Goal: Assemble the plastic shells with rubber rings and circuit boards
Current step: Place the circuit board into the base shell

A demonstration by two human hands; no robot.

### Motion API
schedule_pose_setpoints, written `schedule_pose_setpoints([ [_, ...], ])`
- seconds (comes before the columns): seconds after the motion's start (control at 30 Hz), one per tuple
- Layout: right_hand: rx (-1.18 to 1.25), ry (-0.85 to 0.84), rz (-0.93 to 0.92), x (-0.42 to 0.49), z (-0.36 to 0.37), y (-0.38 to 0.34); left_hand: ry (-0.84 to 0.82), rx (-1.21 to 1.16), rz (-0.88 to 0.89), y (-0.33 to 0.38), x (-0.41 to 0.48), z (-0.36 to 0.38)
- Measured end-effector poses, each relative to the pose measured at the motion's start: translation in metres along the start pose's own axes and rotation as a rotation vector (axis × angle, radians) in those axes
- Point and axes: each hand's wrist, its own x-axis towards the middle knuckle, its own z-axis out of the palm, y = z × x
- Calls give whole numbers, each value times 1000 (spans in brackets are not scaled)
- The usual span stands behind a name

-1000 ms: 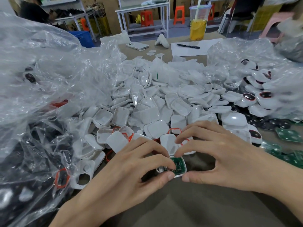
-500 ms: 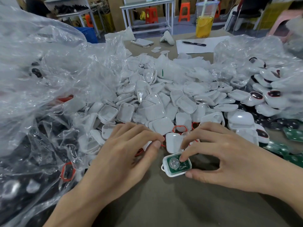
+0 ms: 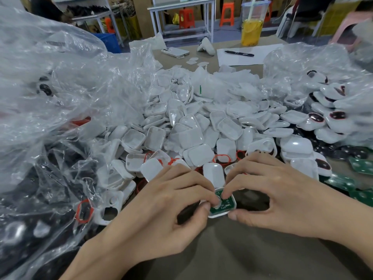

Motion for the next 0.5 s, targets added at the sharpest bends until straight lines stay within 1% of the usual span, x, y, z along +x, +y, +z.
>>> schedule_pose_setpoints([
  [0.2, 13, -15, 15, 2, 1, 1, 10, 48, -9, 0, -1, 0],
  [0.4, 10, -11, 25, 2, 3, 0, 89, 58, -68, -4, -1, -3],
  [0.5, 4, -4, 25, 1, 3, 0, 99, 67, -73, -3, 1, -3],
])
